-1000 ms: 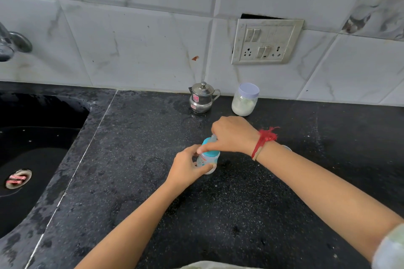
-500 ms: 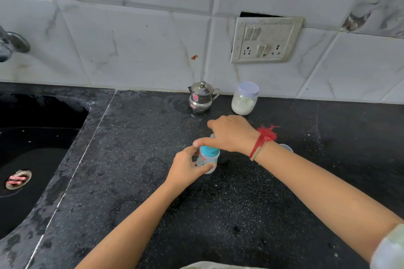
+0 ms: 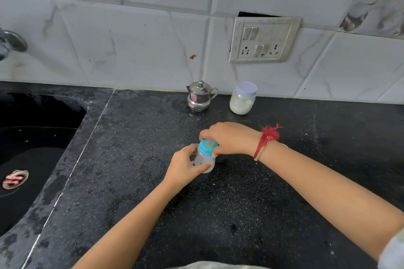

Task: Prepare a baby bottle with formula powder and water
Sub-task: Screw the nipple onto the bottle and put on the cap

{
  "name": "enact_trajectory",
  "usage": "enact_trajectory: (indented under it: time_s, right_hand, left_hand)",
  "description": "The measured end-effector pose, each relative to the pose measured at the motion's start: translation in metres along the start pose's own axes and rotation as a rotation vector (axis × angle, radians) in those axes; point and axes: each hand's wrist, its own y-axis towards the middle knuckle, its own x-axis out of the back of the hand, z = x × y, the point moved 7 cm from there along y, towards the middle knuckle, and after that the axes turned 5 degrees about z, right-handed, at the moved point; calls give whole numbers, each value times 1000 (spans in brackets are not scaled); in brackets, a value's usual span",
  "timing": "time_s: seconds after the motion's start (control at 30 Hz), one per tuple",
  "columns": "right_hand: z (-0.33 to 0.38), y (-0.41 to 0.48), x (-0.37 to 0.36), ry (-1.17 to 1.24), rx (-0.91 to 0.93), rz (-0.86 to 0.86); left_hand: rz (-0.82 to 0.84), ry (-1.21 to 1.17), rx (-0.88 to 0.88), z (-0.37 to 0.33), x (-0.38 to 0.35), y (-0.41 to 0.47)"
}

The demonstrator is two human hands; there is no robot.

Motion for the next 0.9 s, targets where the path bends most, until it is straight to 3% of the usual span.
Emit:
enact_trajectory:
  time_s: [0.2,0.43,0.67,0.8,0.9]
  right_hand:
    - [-1,-5,7,-48,-52,-167]
    - [2,-8,2,138,-287,-311]
    - [-4,-12,0,210,-393,-302]
    - [-1,-21,-6,163,-410,-289]
    - [-4,-28,-12,257,-376,-269]
  left_hand:
    - [-25,41,-23,-2,-2,-3]
    - [-37,55,-55,-3,-3,-5]
    - [-13,46,-54,-4,-2,-4]
    - [-10,51,-42,-4,-1,-5]
    - [-7,54,-46,-4,-2,-7]
